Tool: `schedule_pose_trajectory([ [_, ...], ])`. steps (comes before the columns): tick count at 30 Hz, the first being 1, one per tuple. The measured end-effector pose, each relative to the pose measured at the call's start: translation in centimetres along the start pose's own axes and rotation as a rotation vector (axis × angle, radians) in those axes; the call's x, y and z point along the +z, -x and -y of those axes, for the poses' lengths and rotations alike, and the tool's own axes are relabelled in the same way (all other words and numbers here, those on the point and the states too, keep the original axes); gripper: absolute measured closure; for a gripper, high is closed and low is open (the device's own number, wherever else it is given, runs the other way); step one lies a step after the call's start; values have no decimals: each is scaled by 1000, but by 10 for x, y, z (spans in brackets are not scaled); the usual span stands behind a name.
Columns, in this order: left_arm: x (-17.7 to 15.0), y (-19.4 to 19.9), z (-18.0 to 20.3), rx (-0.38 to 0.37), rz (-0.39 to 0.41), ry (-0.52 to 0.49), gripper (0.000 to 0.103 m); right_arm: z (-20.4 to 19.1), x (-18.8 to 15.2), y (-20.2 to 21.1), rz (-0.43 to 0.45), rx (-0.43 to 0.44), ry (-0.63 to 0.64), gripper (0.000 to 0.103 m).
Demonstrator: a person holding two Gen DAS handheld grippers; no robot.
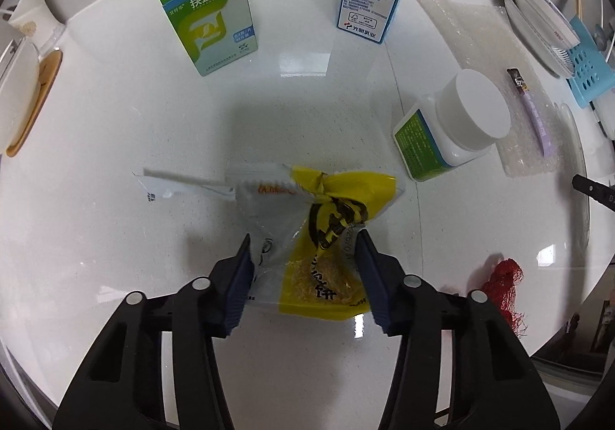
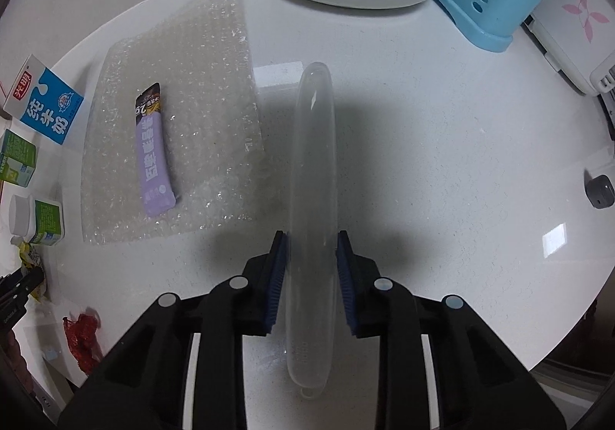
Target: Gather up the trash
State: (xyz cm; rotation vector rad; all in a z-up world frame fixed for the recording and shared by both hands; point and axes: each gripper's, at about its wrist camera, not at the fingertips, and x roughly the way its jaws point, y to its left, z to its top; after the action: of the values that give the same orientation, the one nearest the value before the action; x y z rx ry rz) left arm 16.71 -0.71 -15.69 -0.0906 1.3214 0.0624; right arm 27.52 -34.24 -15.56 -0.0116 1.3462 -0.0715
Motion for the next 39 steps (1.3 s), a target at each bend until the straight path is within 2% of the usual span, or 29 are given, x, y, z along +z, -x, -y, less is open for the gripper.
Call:
schedule_pose_trajectory([
  [8, -5, 6, 1, 1, 13, 4, 64, 0, -19, 17, 29, 10, -12, 78],
  [19, -18, 29, -8, -2, 52, 5, 65, 5, -36, 46, 78, 34, -22, 78],
  [24, -23, 37, -10, -5, 62, 3, 65, -5, -44, 55, 106, 20, 18, 78],
  [39, -37, 65, -3, -16, 104, 7, 66, -11, -69, 87, 166, 72, 28, 78],
])
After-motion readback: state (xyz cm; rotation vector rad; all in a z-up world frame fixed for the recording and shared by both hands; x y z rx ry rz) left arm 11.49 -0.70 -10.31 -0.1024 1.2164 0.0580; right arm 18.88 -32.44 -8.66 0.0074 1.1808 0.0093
